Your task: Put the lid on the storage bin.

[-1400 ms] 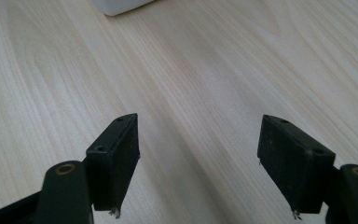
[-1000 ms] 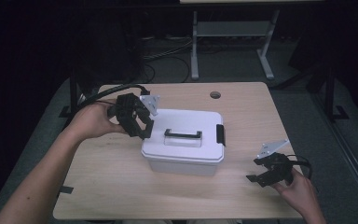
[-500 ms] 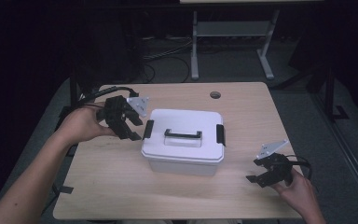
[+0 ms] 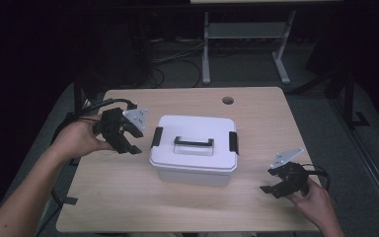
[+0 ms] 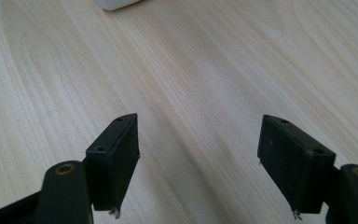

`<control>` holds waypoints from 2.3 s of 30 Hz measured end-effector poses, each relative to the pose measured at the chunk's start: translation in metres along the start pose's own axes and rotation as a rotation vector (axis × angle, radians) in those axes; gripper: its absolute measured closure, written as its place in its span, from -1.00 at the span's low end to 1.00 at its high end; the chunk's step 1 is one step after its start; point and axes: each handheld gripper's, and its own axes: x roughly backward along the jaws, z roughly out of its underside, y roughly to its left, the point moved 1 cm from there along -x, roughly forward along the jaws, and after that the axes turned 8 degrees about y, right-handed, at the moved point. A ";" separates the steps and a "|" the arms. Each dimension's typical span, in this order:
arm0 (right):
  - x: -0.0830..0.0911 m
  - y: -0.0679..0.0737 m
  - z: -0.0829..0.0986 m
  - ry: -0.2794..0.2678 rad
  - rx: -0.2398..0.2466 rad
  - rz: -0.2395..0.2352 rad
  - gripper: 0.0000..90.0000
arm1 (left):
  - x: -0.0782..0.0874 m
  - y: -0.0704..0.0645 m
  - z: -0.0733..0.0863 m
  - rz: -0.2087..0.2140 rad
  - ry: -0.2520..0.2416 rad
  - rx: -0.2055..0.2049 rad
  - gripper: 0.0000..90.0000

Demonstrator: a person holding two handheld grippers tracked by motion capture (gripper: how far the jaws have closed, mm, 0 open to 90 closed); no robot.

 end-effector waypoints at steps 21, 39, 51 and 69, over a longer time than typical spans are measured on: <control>-0.001 0.000 -0.001 0.004 0.002 -0.002 -0.37 | -0.019 -0.013 0.027 0.004 0.002 0.030 0.00; -0.001 0.000 -0.001 0.004 0.006 0.000 -0.37 | -0.042 -0.022 0.051 0.010 0.023 0.056 -0.02; -0.002 0.000 -0.001 0.006 0.010 0.002 -0.37 | -0.055 -0.028 0.067 0.009 0.031 0.085 -0.05; -0.003 0.001 -0.002 0.013 0.009 0.002 -0.37 | -0.072 -0.034 0.083 -0.002 0.024 0.124 -0.23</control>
